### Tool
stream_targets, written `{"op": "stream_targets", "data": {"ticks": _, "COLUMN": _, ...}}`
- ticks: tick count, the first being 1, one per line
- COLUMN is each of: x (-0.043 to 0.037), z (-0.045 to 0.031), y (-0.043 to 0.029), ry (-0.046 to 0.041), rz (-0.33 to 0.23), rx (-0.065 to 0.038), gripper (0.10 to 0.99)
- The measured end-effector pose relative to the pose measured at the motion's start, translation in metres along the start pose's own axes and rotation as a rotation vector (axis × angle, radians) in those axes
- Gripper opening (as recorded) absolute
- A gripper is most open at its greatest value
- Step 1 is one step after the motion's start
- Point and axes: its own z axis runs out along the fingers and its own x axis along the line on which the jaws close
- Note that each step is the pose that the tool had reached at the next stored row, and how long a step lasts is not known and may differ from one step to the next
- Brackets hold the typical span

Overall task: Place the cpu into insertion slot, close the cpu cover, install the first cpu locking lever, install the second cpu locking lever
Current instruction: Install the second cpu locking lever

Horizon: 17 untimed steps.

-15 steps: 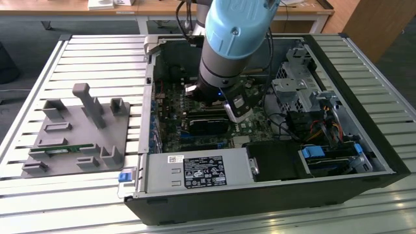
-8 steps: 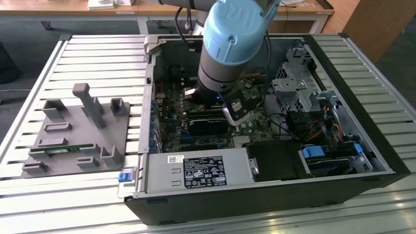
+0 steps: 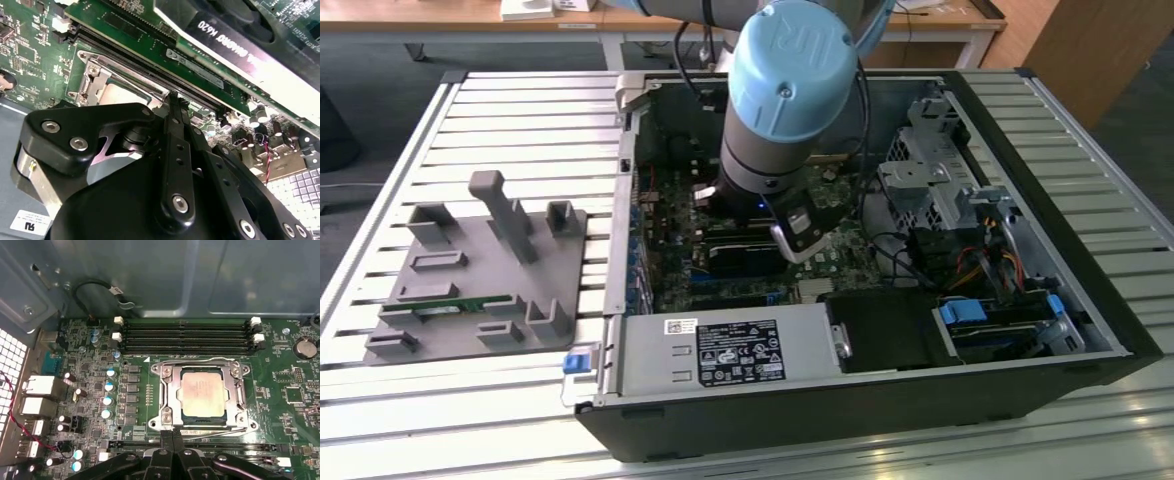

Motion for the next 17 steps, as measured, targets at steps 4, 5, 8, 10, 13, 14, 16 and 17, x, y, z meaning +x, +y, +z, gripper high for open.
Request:
{"op": "stream_targets", "data": {"ticks": 4, "x": 0.0019, "z": 0.0010, "y": -0.0005, "ry": -0.0001, "rz": 0.000, "rx": 0.000, "gripper": 0.106}}
{"op": "stream_targets", "data": {"ticks": 5, "x": 0.0024, "z": 0.0014, "y": -0.0007, "ry": -0.0001, "rz": 0.000, "rx": 0.000, "gripper": 0.106}}
{"op": "stream_targets", "data": {"ticks": 8, "x": 0.0043, "z": 0.0024, "y": -0.0011, "ry": -0.0001, "rz": 0.000, "rx": 0.000, "gripper": 0.106}}
{"op": "stream_targets", "data": {"ticks": 10, "x": 0.0053, "z": 0.0035, "y": -0.0015, "ry": -0.0001, "rz": 0.000, "rx": 0.000, "gripper": 0.106}}
{"op": "stream_targets", "data": {"ticks": 13, "x": 0.0059, "z": 0.0050, "y": -0.0020, "ry": 0.0000, "rz": 0.000, "rx": 0.000, "gripper": 0.106}}
{"op": "stream_targets", "data": {"ticks": 14, "x": 0.0062, "z": 0.0054, "y": -0.0021, "ry": -0.0001, "rz": 0.000, "rx": 0.000, "gripper": 0.106}}
{"op": "stream_targets", "data": {"ticks": 16, "x": 0.0067, "z": 0.0066, "y": -0.0022, "ry": -0.0001, "rz": 0.000, "rx": 0.000, "gripper": 0.106}}
{"op": "stream_targets", "data": {"ticks": 17, "x": 0.0069, "z": 0.0072, "y": -0.0022, "ry": -0.0001, "rz": 0.000, "rx": 0.000, "gripper": 0.106}}
